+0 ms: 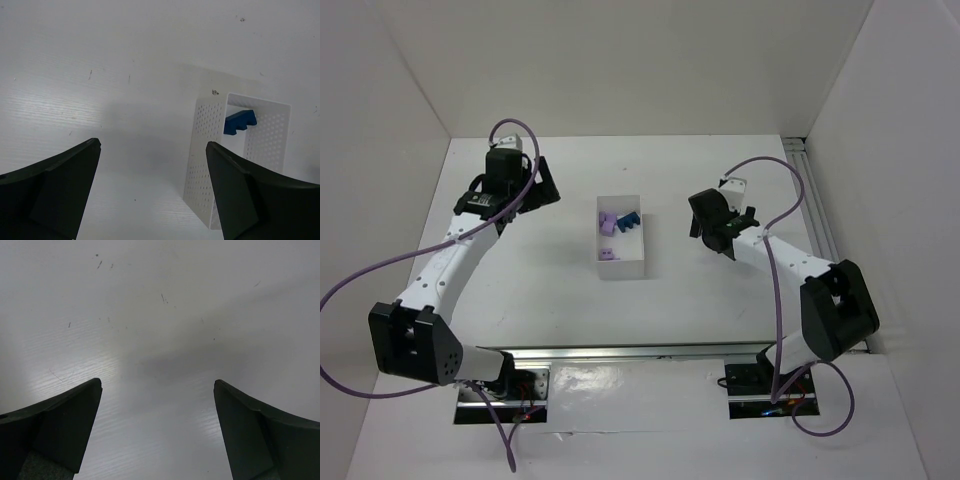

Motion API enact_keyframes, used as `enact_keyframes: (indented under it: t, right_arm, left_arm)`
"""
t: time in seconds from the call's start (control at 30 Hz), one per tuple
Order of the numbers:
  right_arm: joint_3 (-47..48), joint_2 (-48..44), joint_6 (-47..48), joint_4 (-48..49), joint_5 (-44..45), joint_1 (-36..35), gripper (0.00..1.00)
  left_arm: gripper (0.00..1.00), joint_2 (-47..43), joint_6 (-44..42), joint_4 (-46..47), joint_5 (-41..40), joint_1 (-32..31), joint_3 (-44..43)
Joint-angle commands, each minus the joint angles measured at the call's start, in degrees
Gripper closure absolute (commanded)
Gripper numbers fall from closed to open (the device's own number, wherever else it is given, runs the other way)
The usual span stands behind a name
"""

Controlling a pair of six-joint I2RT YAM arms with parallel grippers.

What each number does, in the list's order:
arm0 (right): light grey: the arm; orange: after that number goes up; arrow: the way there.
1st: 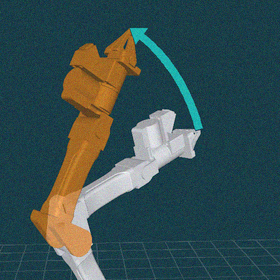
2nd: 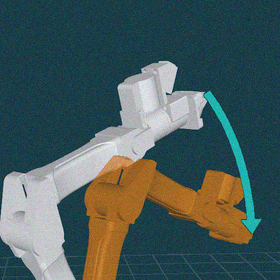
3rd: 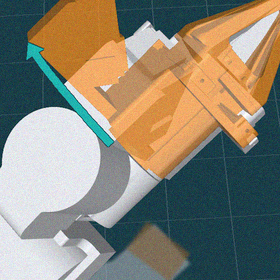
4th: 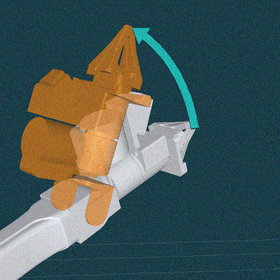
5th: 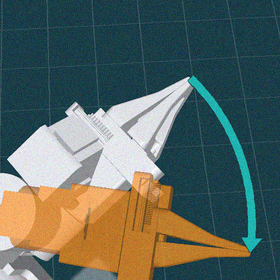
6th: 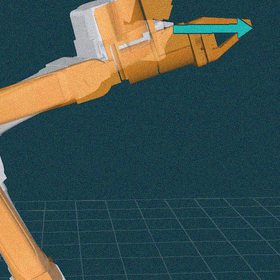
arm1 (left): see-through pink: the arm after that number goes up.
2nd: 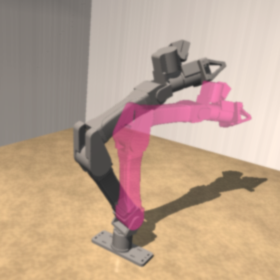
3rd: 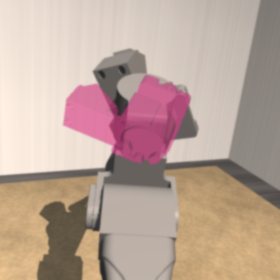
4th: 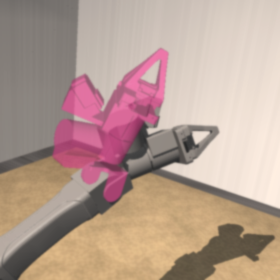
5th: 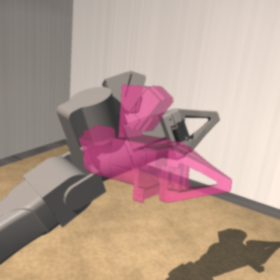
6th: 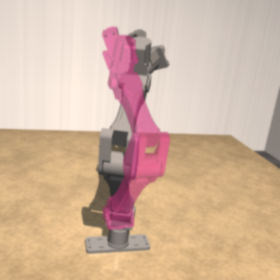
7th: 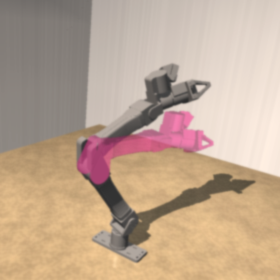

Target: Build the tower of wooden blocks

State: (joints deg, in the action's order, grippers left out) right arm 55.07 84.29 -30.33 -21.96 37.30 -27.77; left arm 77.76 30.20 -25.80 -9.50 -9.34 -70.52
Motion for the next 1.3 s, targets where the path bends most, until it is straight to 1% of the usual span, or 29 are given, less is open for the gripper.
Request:
enact_keyframes:
  t: [0.0, 0.07, 0.17, 0.2, 0.27, 0.33, 0.37, 0.4, 0.43, 0.47, 0.53, 0.57, 0.63, 0.67, 0.7, 0.73, 0.77, 0.83, 0.9, 0.97, 1.03, 1.07, 1.13, 1.2, 1.27]
  right_arm:
    - [0.9, 0.5, -1.4, -2.5, 1.5, -0.5, 0.0]
    - [0.9, -0.2, -1.4, -3.1, 0.4, -0.5, 0.0]
    - [0.9, -2.3, -0.5, -3.6, -0.3, -0.5, 0.0]
    - [0.9, -2.9, -0.5, -4.7, -0.3, -0.5, 0.0]
    - [0.9, -5.1, 0.0, -6.2, -0.3, -0.5, 0.0]
    - [0.9, -6.9, 0.0, -9.4, 0.5, -0.5, 0.0]
    - [0.9, -9.4, -0.5, -10.2, 0.5, -0.5, 0.0]
    - [0.9, -10.8, -0.5, -11.0, 0.5, -0.5, 0.0]
    - [0.2, -12.2, -0.5, -12.6, 0.5, -0.5, 0.0]
    - [-0.3, -15.2, -1.1, -13.4, 0.5, -0.5, 0.0]
    - [-0.8, -18.2, -1.7, -15.4, 0.5, -0.5, 0.0]
    - [-0.8, -19.6, -1.8, -15.9, 0.5, 0.0, 0.0]
    - [-1.4, -23.6, -2.4, -17.1, 0.5, 0.0, 0.0]
    - [-1.4, -24.9, -2.4, -17.2, 0.5, 0.0, 0.0]
    - [-1.9, -27.1, -2.4, -17.7, 0.5, 0.5, 0.0]
    - [-1.9, -28.0, -2.4, -17.7, 1.1, 0.5, 0.0]
    - [-1.9, -28.9, -2.4, -18.2, 1.1, 0.5, 0.0]
    - [-1.9, -30.8, -2.4, -18.2, 1.1, 0.5, 0.0]
    - [-2.4, -31.5, -2.4, -18.2, 1.1, 1.1, 0.0]
    - [-2.4, -31.5, -2.4, -18.2, 0.6, 1.1, 0.0]
    - [-1.9, -30.9, -2.4, -18.2, 0.1, 1.1, 0.0]
    - [-1.9, -30.9, -2.4, -18.2, 0.1, 1.1, 0.0]
    - [-1.9, -30.4, -2.4, -18.2, -0.5, 1.1, 0.0]
    - [-1.9, -30.4, -2.4, -18.2, -0.5, 1.1, 0.0]
    - [-1.9, -30.4, -2.4, -18.2, -0.5, 1.1, 0.0]
  left_arm:
    - [0.0, -0.3, -1.0, 0.6, 3.0, 0.6, -0.2]
    - [0.0, 0.4, -3.7, 1.1, 3.8, -0.1, -0.2]
    - [0.0, 0.4, -4.4, 1.1, 3.3, -3.0, -0.2]
    - [0.0, 0.4, -4.4, 0.6, 2.4, -4.0, -1.5]
    - [0.0, 1.4, -3.7, -0.9, 0.6, -8.0, -3.1]
    - [0.0, 3.3, -4.3, -2.1, 0.6, -11.5, -7.3]
    - [0.0, 4.3, -3.7, -4.1, -1.3, -15.4, -9.0]
    - [0.0, 5.6, -3.7, -4.8, -2.0, -17.4, -12.1]
    - [0.0, 7.9, -3.7, -4.8, -2.7, -19.5, -13.3]
    - [0.0, 9.0, -3.7, -4.8, -4.4, -23.3, -14.2]
    - [0.0, 12.9, -2.6, -4.3, -6.1, -28.1, -16.4]
    - [0.0, 14.6, -0.2, -4.3, -6.2, -28.6, -17.6]
    - [0.0, 18.7, 3.4, -8.4, -5.2, -28.6, -23.1]
    - [0.0, 23.2, 5.6, -10.3, -5.2, -28.6, -25.2]
    - [0.0, 25.4, 8.6, -11.9, -6.1, -29.2, -26.8]
    - [0.0, 27.4, 9.4, -13.4, -6.1, -29.2, -30.3]
    - [0.0, 29.3, 10.7, -15.8, -7.7, -30.0, -31.5]
    - [0.04, 33.4, 12.1, -17.1, -10.0, -32.0, -34.1]
    - [0.11, 36.7, 13.5, -18.5, -11.4, -33.1, -35.6]
    - [0.2, 38.6, 14.6, -19.2, -11.9, -33.1, -36.8]
    - [0.24, 40.4, 15.2, -19.9, -12.7, -33.1, -36.8]
    - [0.33, 40.4, 15.9, -19.9, -13.5, -33.1, -36.8]
    - [0.38, 41.1, 16.5, -19.9, -14.1, -33.1, -36.8]
    - [0.47, 42.2, 17.0, -19.9, -14.1, -33.1, -36.8]
    - [0.48, 42.7, 17.0, -19.9, -14.1, -33.1, -36.8]
